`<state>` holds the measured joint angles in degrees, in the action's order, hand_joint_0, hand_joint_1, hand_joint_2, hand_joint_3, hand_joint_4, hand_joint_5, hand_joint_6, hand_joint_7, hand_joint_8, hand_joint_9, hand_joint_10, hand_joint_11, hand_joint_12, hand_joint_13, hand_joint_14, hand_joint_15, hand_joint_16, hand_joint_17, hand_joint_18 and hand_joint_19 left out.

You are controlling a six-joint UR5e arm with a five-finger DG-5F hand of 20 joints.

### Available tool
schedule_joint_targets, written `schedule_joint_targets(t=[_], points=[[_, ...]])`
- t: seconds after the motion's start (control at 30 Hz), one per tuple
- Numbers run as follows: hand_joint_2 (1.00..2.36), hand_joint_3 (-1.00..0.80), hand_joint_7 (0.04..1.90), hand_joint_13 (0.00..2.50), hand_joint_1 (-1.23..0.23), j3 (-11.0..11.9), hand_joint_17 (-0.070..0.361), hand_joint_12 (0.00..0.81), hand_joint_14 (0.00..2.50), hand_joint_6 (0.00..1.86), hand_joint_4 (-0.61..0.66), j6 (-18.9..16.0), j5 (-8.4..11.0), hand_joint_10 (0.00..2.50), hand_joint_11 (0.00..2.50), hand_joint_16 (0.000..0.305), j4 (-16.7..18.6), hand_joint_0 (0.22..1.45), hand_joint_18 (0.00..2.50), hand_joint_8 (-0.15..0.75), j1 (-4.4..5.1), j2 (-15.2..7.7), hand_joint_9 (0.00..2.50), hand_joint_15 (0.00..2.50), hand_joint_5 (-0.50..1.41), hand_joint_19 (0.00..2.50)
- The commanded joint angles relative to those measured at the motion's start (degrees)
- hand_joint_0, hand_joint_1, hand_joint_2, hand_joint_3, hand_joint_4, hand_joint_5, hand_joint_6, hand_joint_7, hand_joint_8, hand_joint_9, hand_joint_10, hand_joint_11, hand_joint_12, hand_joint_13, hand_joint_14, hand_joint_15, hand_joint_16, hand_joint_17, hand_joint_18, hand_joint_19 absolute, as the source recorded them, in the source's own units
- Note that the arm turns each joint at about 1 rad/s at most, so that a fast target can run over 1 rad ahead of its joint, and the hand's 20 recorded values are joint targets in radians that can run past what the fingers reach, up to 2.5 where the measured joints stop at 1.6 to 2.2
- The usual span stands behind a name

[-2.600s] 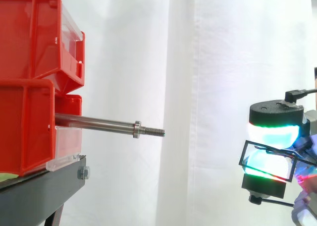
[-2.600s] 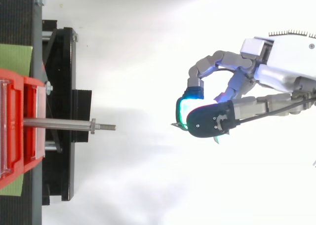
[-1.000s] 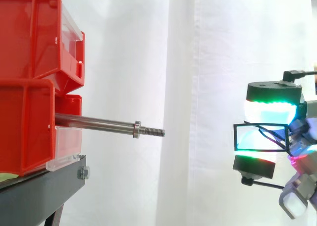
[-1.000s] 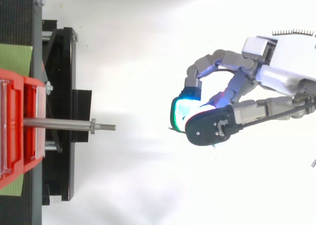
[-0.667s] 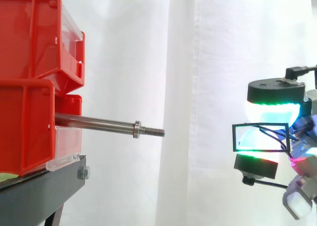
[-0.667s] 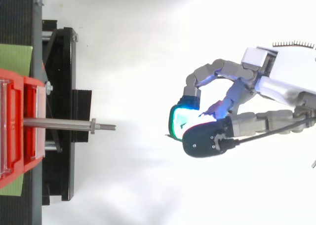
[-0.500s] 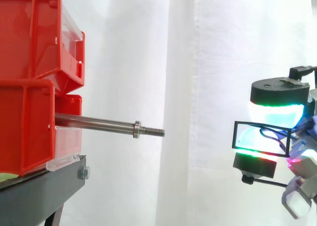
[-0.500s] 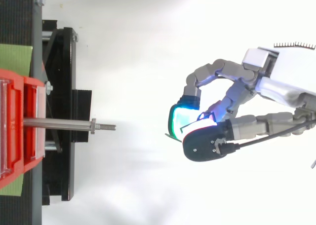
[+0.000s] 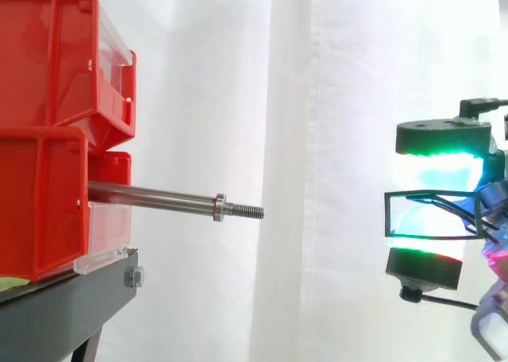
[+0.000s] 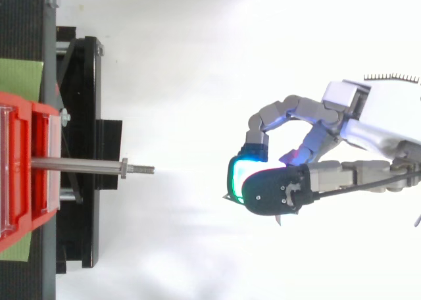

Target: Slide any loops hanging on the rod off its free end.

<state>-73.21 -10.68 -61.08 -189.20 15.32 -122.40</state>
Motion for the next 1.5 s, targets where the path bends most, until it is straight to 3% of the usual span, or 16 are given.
schedule_joint_targets(t=[0.0, 0.2, 0.4, 0.57, 0.6, 0.63, 0.67, 0.7, 0.8, 0.97, 1.03, 1.17, 1.33, 1.4, 1.43, 1.47], points=[[1.01, -0.25, 1.06, 1.05, -0.55, 0.0, 0.117, 0.350, 0.01, 0.78, 0.06, -1.6, 1.05, 0.02, 0.51, 0.052, -0.6, 0.60, 1.04, 0.294, 0.77, 0.0, 1.37, 0.35, -0.06, 0.62], [1.01, -0.19, 1.06, 1.05, -0.61, 0.0, 0.123, 0.370, 0.01, 0.77, 0.07, -2.5, 1.32, 0.02, 0.55, 0.055, -0.6, 0.60, 1.07, 0.304, 1.38, 0.0, 1.32, 0.35, -0.07, 0.59], [1.01, -0.14, 1.01, 1.01, -0.78, 0.0, 0.127, 0.383, 0.01, 0.87, 0.08, -2.5, 1.32, 0.02, 0.63, 0.056, -0.6, 0.60, 1.05, 0.318, 1.64, 0.0, 1.26, 0.35, -0.13, 0.56], [1.01, -0.09, 1.04, 1.01, -0.77, 0.0, 0.128, 0.383, 0.01, 0.88, 0.02, -2.4, 1.32, 0.02, 0.64, 0.057, -1.3, 0.59, 1.06, 0.313, 1.73, 0.0, 1.30, 0.35, -0.12, 0.56], [1.26, -0.14, 1.01, 1.04, -0.64, 0.0, 0.146, 0.409, 0.01, 0.87, -0.02, -2.3, 1.32, 0.02, 0.54, 0.065, -2.0, 0.52, 1.14, 0.315, 1.82, 0.1, 1.36, 0.31, -0.10, 0.55], [1.37, -0.17, 1.02, 0.98, -0.59, 0.0, 0.148, 0.407, 0.01, 0.87, -0.04, -2.4, 1.32, 0.02, 0.48, 0.066, -2.3, 0.50, 1.13, 0.314, 1.82, 0.1, 1.34, 0.27, -0.10, 0.54], [1.60, -0.23, 1.00, 0.92, -0.48, 0.0, 0.148, 0.407, 0.01, 0.87, -0.05, -2.3, 1.32, 0.01, 0.44, 0.066, -2.6, 0.46, 1.10, 0.314, 1.82, 0.1, 1.35, 0.22, -0.10, 0.52], [1.73, -0.27, 1.02, 0.90, -0.41, -0.1, 0.149, 0.405, 0.01, 0.86, -0.05, -2.3, 1.32, 0.01, 0.41, 0.066, -3.3, 0.44, 1.09, 0.315, 1.82, 0.1, 1.32, 0.19, -0.09, 0.52], [1.79, -0.28, 1.00, 0.89, -0.34, 0.0, 0.146, 0.396, 0.01, 0.83, -0.06, -2.4, 1.32, 0.01, 0.34, 0.065, -4.9, 0.43, 1.06, 0.310, 1.91, 0.6, 1.30, 0.18, -0.09, 0.52], [1.77, -0.27, 1.03, 0.90, -0.32, -0.1, 0.145, 0.399, 0.01, 0.78, -0.03, -2.2, 1.76, 0.01, 0.33, 0.064, -7.0, 0.45, 1.06, 0.311, 2.26, 2.3, 1.29, 0.19, -0.07, 0.54], [1.76, -0.29, 1.07, 0.93, -0.39, 0.0, 0.150, 0.413, 0.01, 0.77, 0.00, -1.8, 2.64, 0.01, 0.38, 0.067, -7.7, 0.44, 1.09, 0.323, 2.26, 2.9, 1.30, 0.22, -0.07, 0.53], [1.45, -0.16, 1.03, 0.94, -0.62, 0.1, 0.151, 0.422, 0.01, 0.82, 0.05, -1.4, 3.87, 0.02, 0.46, 0.067, -8.1, 0.48, 1.10, 0.333, 2.26, 3.8, 1.30, 0.24, -0.10, 0.52], [1.38, -0.15, 0.98, 0.93, -0.72, 0.1, 0.149, 0.419, 0.01, 0.86, 0.09, -1.1, 4.31, 0.02, 0.50, 0.066, -8.3, 0.51, 1.09, 0.336, 2.17, 3.9, 1.28, 0.25, -0.12, 0.51], [1.20, -0.15, 0.97, 0.92, -0.76, 0.0, 0.144, 0.413, 0.01, 0.87, 0.10, -0.7, 4.31, 0.02, 0.53, 0.064, -8.1, 0.55, 1.07, 0.329, 2.00, 3.8, 1.26, 0.26, -0.13, 0.51], [1.04, -0.12, 0.98, 0.91, -0.78, 0.1, 0.141, 0.408, 0.01, 0.87, 0.09, -0.5, 4.31, 0.02, 0.55, 0.063, -8.3, 0.59, 1.06, 0.325, 1.91, 3.9, 1.25, 0.27, -0.13, 0.53], [1.00, -0.14, 0.98, 0.91, -0.78, 0.0, 0.139, 0.401, 0.01, 0.87, 0.09, -0.4, 4.31, 0.02, 0.55, 0.062, -8.3, 0.60, 1.04, 0.324, 1.91, 3.8, 1.25, 0.27, -0.13, 0.53]])
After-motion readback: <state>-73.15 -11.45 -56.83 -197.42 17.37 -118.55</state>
